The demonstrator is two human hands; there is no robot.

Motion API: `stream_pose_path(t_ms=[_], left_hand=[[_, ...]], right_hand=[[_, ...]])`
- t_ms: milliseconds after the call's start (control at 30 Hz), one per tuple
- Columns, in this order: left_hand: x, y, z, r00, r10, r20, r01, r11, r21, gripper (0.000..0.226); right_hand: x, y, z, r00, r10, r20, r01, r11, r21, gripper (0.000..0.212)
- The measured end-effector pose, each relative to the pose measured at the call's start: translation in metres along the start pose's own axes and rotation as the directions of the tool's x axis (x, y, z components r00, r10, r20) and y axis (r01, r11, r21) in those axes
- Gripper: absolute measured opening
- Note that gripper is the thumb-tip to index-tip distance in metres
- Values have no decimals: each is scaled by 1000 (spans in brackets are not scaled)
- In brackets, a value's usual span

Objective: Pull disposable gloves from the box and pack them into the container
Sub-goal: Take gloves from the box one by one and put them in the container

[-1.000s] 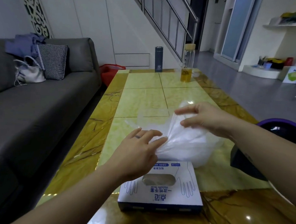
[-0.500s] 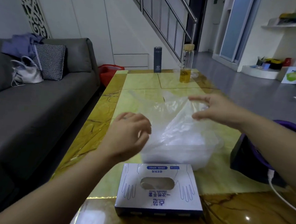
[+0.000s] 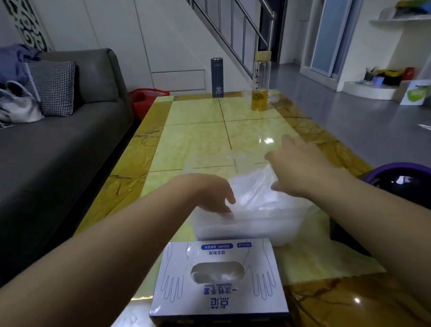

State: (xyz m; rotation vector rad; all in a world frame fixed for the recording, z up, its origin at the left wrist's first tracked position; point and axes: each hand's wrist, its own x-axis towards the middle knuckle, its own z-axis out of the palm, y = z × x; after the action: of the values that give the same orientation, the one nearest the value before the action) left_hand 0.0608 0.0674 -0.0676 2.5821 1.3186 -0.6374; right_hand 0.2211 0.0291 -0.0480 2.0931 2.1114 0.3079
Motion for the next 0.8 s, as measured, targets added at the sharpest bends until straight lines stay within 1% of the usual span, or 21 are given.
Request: stream_pose_path(t_ms=[33, 67, 100, 133, 167, 200, 233, 267, 333, 400, 467, 533, 633, 700, 733, 767, 800], left_hand=[[4, 0, -2, 1000, 0, 21, -1, 1000, 6, 47], [8, 1, -3, 999, 1, 44, -1, 1000, 7, 48], [12, 1, -2, 998, 1, 68, -1, 1000, 12, 48], [16, 2, -1, 995, 1, 95, -4, 1000, 28, 46], [20, 3, 1, 992, 4, 126, -10, 999, 46, 45], [24, 2, 4, 988, 8, 157, -17, 998, 61, 43], [28, 2, 6, 982, 10, 189, -23, 998, 64, 42], [33, 1, 11, 975, 4, 222, -15, 999, 47, 42], [46, -6, 22, 960, -38, 277, 54, 997, -48, 43], [61, -13, 34, 953, -101, 286, 136, 985, -108, 44], [73, -19, 43, 948, -158, 278, 193, 975, -106, 47], [78, -19, 46, 944, -172, 281, 206, 974, -94, 49], [72, -14, 42, 957, -146, 250, 177, 978, -107, 46], [55, -9, 33, 976, -110, 189, 132, 985, -109, 45], [44, -8, 27, 989, -87, 117, 100, 990, -103, 45], [30, -7, 22, 998, -56, 14, 57, 994, -95, 44], [20, -7, 15, 994, -26, -104, 14, 994, -113, 43]], right_hand=[[4, -4, -1, 995, -39, -94, 37, 999, -20, 41], [7, -8, 1, 988, -79, -134, 83, 996, 27, 39], [10, -13, 4, 989, -108, -99, 120, 985, 126, 39], [14, -19, 11, 992, -129, -3, 126, 968, 219, 47], [18, -23, 20, 979, -144, 142, 101, 958, 270, 60], [24, -25, 31, 947, -156, 280, 71, 954, 292, 77], [29, -25, 40, 908, -168, 385, 53, 955, 291, 92], [34, -24, 47, 877, -179, 445, 46, 954, 295, 103], [43, -20, 59, 847, -197, 493, 36, 948, 318, 114], [52, -18, 72, 826, -210, 523, 42, 948, 314, 120], [58, -19, 78, 807, -233, 543, 95, 958, 269, 122], [62, -20, 82, 789, -245, 563, 138, 964, 225, 123], [65, -23, 80, 774, -219, 594, 115, 971, 208, 119], [57, -26, 71, 769, -202, 606, 90, 973, 211, 117], [53, -26, 64, 778, -206, 593, 92, 972, 217, 111], [45, -26, 55, 796, -216, 566, 106, 970, 220, 101], [40, -24, 46, 829, -214, 517, 113, 969, 220, 90]])
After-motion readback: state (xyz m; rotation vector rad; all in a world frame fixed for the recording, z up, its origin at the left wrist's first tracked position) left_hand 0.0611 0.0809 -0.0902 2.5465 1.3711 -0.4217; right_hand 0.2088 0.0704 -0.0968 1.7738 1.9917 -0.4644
